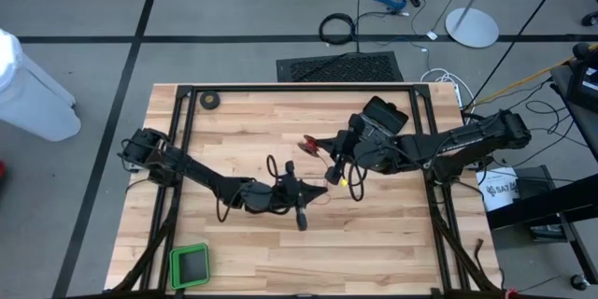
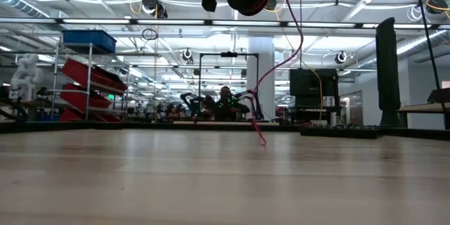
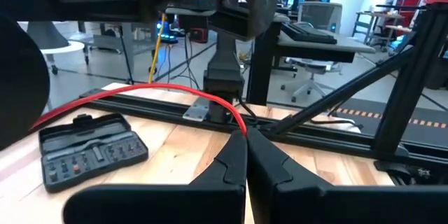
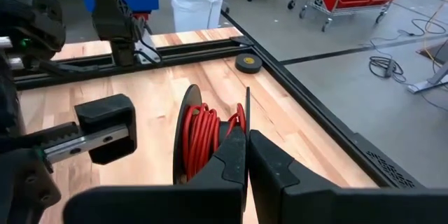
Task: Coil cords
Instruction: Coil the red wire into the spool
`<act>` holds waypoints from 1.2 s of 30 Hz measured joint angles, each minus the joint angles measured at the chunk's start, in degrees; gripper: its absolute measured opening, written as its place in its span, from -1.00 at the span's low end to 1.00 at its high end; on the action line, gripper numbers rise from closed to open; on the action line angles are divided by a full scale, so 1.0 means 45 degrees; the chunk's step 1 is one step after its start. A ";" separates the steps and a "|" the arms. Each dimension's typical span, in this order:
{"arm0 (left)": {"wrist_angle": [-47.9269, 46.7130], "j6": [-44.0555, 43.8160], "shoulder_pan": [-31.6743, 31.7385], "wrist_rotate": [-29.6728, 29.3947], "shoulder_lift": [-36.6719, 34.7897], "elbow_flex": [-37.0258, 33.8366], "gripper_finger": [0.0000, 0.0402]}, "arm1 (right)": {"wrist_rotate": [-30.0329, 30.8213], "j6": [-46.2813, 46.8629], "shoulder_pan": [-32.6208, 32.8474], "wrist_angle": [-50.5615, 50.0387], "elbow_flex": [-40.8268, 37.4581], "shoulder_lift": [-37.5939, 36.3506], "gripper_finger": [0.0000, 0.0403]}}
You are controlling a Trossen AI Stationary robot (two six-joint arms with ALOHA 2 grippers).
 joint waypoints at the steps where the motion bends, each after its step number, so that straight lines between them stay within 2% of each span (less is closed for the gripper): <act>1: 0.0005 0.0006 -0.0020 -0.0004 0.0000 0.0004 -1.00 | 0.0025 0.0001 0.0003 -0.0006 0.0000 0.0000 -1.00; 13: -0.0137 0.1308 -0.0011 -0.0272 -0.0272 0.0533 -1.00 | -0.0856 -0.0081 -0.0002 -0.0264 0.0000 0.0000 -1.00; 19: -0.3186 0.1333 -0.0277 -0.1997 -0.1865 0.0538 -1.00 | -0.1398 -0.0152 -0.0002 -0.0443 0.0000 -0.0024 -1.00; 29: -0.7034 0.1903 -0.1353 -0.4603 -0.4399 0.0543 -1.00 | -0.2707 -0.0083 0.0102 -0.0839 0.0000 -0.0510 -1.00; 36: -0.9001 0.1182 -0.1862 -0.5097 -0.4886 0.0548 -1.00 | -0.3565 -0.0143 0.0343 -0.0828 0.0000 -0.0736 -1.00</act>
